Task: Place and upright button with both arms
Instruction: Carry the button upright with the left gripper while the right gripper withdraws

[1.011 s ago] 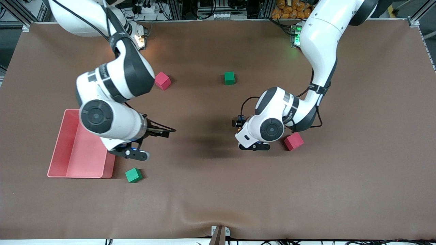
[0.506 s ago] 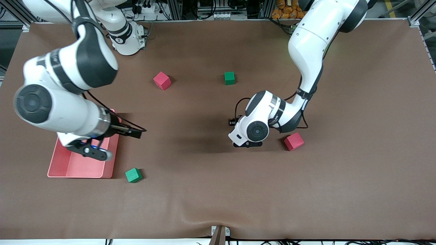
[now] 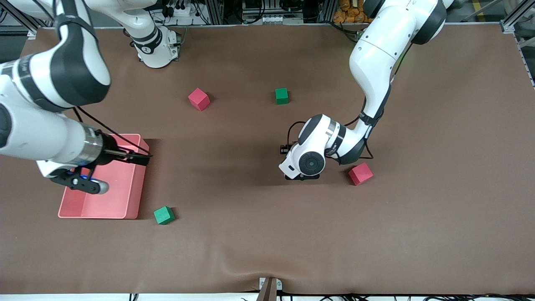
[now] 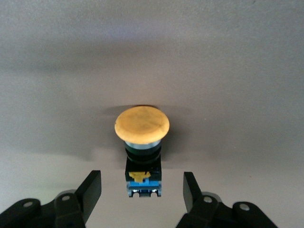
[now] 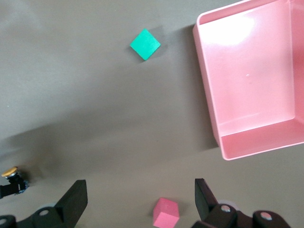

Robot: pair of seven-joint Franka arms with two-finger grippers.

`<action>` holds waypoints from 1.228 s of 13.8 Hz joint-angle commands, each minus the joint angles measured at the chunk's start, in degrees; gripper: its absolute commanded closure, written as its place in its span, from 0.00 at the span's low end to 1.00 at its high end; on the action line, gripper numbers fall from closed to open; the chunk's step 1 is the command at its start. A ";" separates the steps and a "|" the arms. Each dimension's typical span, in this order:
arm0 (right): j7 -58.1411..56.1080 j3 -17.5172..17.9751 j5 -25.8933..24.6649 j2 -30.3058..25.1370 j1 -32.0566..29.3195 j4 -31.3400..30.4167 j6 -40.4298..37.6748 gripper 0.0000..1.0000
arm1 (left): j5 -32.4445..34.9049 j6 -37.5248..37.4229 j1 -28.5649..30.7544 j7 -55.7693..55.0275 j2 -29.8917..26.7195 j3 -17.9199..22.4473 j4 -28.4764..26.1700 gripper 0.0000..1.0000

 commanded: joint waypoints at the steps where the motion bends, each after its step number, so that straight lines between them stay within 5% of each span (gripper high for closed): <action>1: -2.66 2.77 -0.85 -5.28 -4.73 -6.84 0.83 0.00 | -0.02 -0.06 -0.81 -0.53 1.11 0.68 1.19 0.36; 5: -2.75 6.12 -3.49 -12.74 -8.70 -15.17 2.57 0.00 | -0.02 -0.06 -1.43 -0.70 1.46 0.68 1.19 0.54; 8: -5.81 4.99 -3.49 -21.00 -8.97 -25.54 8.72 0.00 | -0.11 -0.06 -1.43 -3.23 1.20 0.68 1.19 1.00; 14: -9.24 1.20 -3.32 -28.05 -8.00 -32.69 10.67 0.00 | 1.64 0.99 -4.75 -13.52 -4.15 2.52 2.15 1.00; 17: -11.88 0.94 -3.32 -28.24 -8.17 -30.25 11.72 0.00 | 13.27 7.21 -9.39 -18.34 -7.49 2.52 2.42 1.00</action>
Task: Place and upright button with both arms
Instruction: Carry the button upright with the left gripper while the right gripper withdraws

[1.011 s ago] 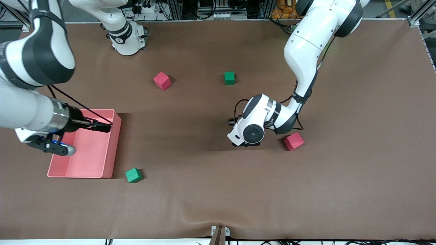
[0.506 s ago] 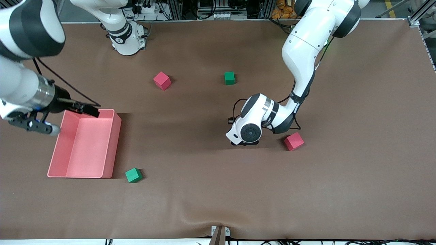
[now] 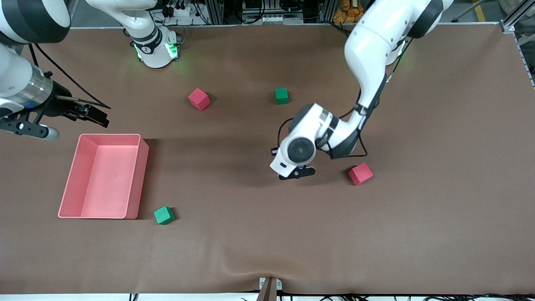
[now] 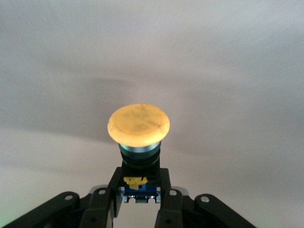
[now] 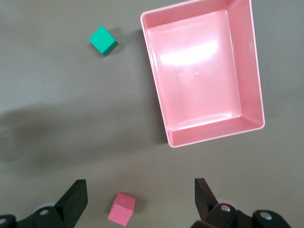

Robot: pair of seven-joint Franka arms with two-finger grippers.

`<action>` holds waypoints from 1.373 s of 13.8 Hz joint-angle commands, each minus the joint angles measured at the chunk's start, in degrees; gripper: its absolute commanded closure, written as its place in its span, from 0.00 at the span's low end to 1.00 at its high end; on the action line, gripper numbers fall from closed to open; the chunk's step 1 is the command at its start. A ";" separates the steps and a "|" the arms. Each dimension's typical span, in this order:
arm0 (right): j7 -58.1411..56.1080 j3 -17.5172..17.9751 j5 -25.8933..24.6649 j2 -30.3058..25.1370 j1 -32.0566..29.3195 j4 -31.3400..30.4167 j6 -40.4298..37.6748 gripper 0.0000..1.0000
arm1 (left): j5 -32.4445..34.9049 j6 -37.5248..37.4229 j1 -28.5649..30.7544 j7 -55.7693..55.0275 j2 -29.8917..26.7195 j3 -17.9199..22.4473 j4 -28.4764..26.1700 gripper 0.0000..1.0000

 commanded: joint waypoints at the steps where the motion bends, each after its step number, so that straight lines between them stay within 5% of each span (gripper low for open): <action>1: -3.33 0.04 -0.68 -1.68 -0.65 0.47 1.34 0.00 | 10.69 4.61 -5.19 -8.55 -3.08 1.22 -0.90 1.00; 6: -5.72 -0.05 -0.94 -1.77 -0.83 3.64 -0.15 0.00 | 27.11 12.70 -12.21 -26.28 -3.09 1.40 -0.46 1.00; 15: -8.79 -1.01 -5.07 -1.33 -1.44 5.84 -4.19 0.00 | 66.75 12.80 -21.89 -66.55 -0.54 1.13 -1.42 1.00; 19: -11.08 -2.51 -4.72 -1.24 -1.53 5.58 -4.28 0.00 | 78.64 11.49 -24.87 -78.96 3.58 1.22 -2.13 1.00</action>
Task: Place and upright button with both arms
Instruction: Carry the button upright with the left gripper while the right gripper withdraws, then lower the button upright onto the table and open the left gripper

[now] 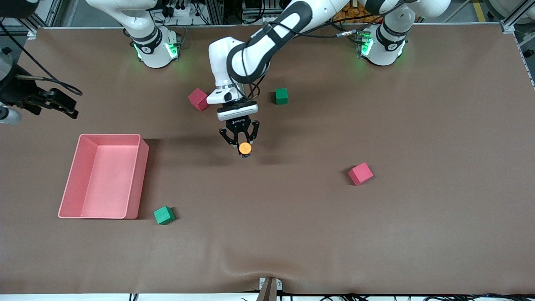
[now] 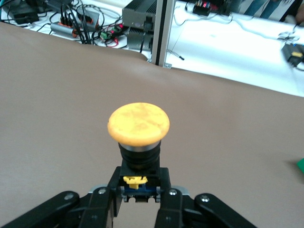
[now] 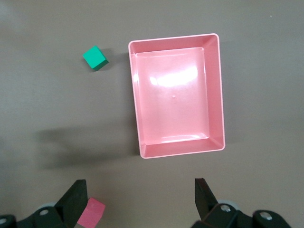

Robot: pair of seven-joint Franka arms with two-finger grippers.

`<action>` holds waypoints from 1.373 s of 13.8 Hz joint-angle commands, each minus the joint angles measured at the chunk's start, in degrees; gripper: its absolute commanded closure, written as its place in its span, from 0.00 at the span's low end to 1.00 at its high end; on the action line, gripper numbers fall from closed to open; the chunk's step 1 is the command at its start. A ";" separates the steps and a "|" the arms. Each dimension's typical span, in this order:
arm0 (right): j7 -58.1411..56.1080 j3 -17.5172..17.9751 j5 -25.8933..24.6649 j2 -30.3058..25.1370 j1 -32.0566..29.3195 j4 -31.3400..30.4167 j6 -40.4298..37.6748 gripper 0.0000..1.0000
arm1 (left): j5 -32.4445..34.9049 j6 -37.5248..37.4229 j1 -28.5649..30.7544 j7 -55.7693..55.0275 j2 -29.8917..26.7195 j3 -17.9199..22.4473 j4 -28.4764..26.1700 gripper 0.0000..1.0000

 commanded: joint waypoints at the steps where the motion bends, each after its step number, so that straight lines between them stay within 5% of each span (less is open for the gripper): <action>1: -0.62 0.67 -0.72 -0.23 -0.94 0.07 -0.48 0.00 | 7.33 -2.24 -2.51 -8.28 3.92 0.94 0.23 1.00; 10: -0.53 0.67 -0.45 -0.14 -1.12 0.07 -0.48 0.00 | 19.91 -9.99 -4.80 -18.67 12.19 0.85 0.06 1.00; 19: -0.45 0.67 -0.37 -0.14 -1.12 0.07 -0.56 0.00 | 19.75 -10.78 -5.33 -18.68 15.27 0.76 0.06 1.00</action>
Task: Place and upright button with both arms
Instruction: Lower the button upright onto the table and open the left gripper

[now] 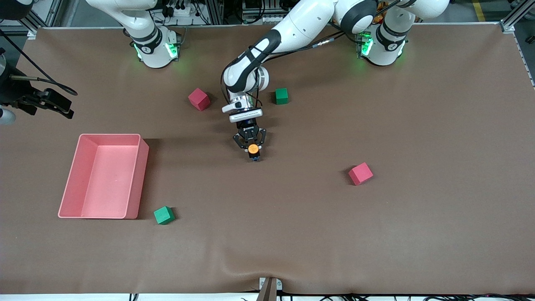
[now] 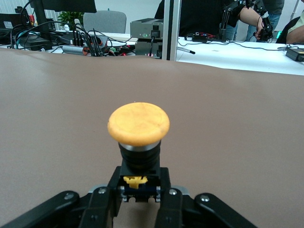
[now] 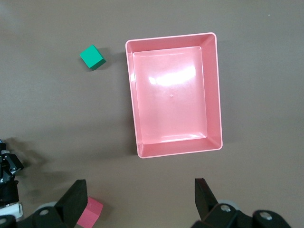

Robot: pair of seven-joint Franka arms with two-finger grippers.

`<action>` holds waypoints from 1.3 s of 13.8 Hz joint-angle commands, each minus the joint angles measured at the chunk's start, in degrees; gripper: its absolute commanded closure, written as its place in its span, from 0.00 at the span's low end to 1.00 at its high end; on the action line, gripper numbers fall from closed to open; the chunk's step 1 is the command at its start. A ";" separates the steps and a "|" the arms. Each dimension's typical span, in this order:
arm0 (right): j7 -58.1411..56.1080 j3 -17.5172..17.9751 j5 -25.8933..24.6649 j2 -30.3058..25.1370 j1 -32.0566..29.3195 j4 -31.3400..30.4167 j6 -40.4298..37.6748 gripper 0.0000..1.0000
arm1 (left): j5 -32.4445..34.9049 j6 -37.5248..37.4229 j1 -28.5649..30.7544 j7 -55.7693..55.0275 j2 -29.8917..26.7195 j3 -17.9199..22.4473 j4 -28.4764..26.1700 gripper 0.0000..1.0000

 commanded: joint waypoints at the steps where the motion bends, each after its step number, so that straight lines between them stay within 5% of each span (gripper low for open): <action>1: -0.38 0.63 -0.37 -0.16 -0.92 0.12 -0.47 0.00 | 1.52 -0.94 -0.67 -1.22 1.42 0.40 1.01 1.00; 9: -0.38 0.63 -0.37 -0.16 -1.01 0.12 -0.56 0.00 | 1.08 -1.29 -1.20 -1.05 1.95 0.31 1.19 1.00; 10: -0.38 0.63 -0.37 -0.16 -1.01 0.12 -0.65 0.00 | 0.99 -1.29 -1.20 -0.87 1.86 0.31 1.19 0.82; 12: -0.38 0.63 -0.37 -0.16 -1.01 0.12 -0.74 0.00 | 0.91 -1.30 -1.20 -0.70 1.86 0.13 1.01 0.19; 13: -0.38 0.63 -0.28 -0.16 -1.01 0.12 -0.74 0.00 | 0.38 -1.29 -1.20 -0.70 1.86 0.13 1.01 0.00; 18: -0.38 0.63 -0.28 -0.16 -1.01 0.12 -0.74 0.00 | -8.74 -2.60 -3.21 0.53 -1.38 -0.39 1.45 0.00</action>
